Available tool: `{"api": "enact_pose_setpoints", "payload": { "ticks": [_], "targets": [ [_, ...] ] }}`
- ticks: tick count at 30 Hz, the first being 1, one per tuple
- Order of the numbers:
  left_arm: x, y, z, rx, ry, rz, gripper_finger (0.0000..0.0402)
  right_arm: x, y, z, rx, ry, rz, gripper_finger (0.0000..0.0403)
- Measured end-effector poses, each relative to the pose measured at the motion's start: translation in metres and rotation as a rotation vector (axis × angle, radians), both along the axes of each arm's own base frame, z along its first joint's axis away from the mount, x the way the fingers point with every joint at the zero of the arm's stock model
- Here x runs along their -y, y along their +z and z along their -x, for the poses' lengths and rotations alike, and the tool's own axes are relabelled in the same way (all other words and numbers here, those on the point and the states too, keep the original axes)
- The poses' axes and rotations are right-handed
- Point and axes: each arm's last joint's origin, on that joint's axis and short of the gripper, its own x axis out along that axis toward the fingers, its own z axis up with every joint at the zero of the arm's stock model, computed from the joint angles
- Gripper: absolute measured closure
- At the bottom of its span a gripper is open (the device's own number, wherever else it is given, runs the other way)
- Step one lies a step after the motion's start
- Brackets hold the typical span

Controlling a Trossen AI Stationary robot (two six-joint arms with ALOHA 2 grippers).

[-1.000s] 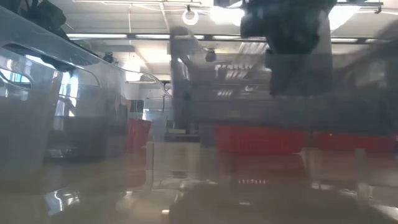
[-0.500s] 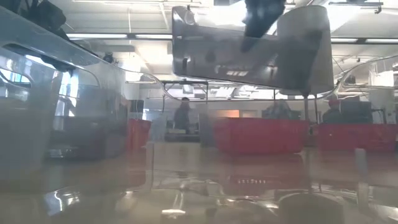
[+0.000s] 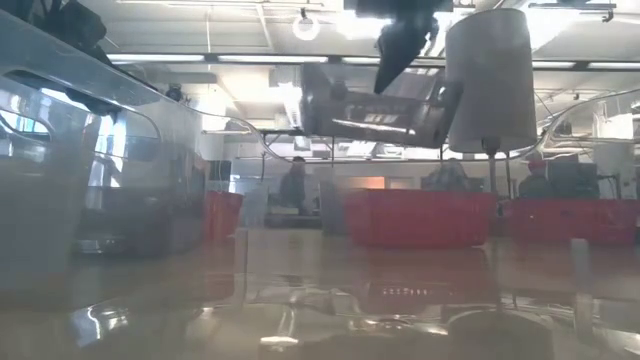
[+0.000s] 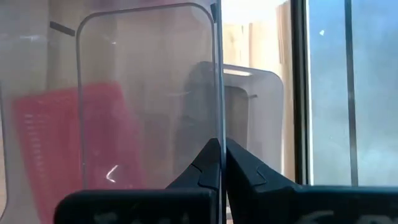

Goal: Stack baskets by color
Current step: Stack the right black bin on the top black bin

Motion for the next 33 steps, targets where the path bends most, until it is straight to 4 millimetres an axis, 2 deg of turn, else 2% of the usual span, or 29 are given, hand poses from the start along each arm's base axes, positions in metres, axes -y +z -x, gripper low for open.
{"api": "enact_pose_setpoints", "payload": {
  "ticks": [11,16,25,33],
  "targets": [
    [0.000,0.000,0.000,0.000,0.000,0.000,0.0316,0.074,0.001,0.024,0.041,-0.027,-0.063,0.0403],
    [0.000,0.000,0.000,0.000,0.000,0.000,0.0316,0.100,0.000,0.034,0.071,-0.061,-0.083,0.0403],
    [0.000,0.000,0.000,0.000,0.000,0.000,0.0316,0.125,-0.021,0.028,0.026,-0.067,-0.086,0.0403],
    [0.000,0.000,0.000,0.000,0.000,0.000,0.0316,0.138,-0.040,0.022,-0.018,-0.074,-0.098,0.0403]
  ]
}}
